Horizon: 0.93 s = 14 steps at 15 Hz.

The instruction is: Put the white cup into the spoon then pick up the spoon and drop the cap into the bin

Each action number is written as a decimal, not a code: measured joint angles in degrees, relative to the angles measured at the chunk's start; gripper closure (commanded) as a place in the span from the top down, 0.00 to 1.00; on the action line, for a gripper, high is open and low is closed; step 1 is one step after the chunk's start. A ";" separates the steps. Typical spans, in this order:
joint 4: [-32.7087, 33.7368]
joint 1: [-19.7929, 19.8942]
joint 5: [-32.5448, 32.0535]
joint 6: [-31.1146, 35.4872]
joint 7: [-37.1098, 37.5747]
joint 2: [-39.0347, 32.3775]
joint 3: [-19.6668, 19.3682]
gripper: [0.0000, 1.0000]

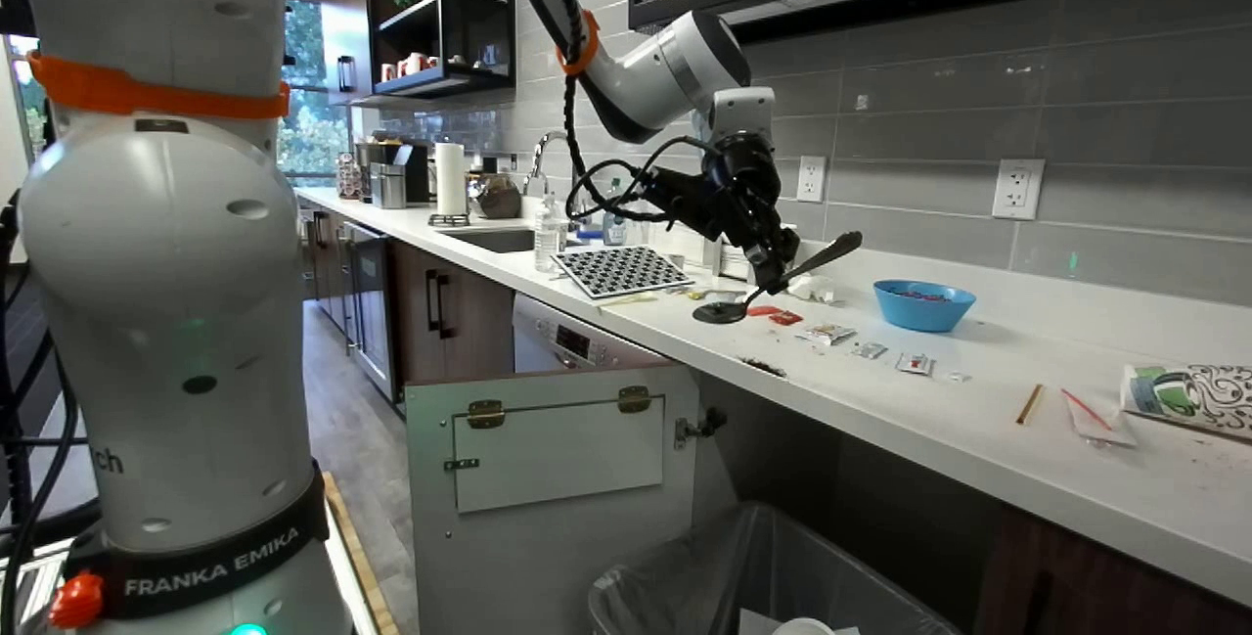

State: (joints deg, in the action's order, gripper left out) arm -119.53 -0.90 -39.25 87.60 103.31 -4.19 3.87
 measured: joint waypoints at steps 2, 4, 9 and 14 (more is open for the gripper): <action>1.38 -0.19 -0.56 -1.44 -0.73 -1.27 0.00 0.03; 2.68 -0.61 -1.34 -3.14 -1.94 -2.43 0.00 0.03; 6.22 -2.94 -5.43 -10.08 -3.49 -5.20 0.09 0.03; 8.81 -4.65 -8.56 -13.83 -4.19 -7.70 0.24 0.03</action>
State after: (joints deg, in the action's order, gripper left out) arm -110.72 -5.55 -47.81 73.77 99.11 -11.89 4.11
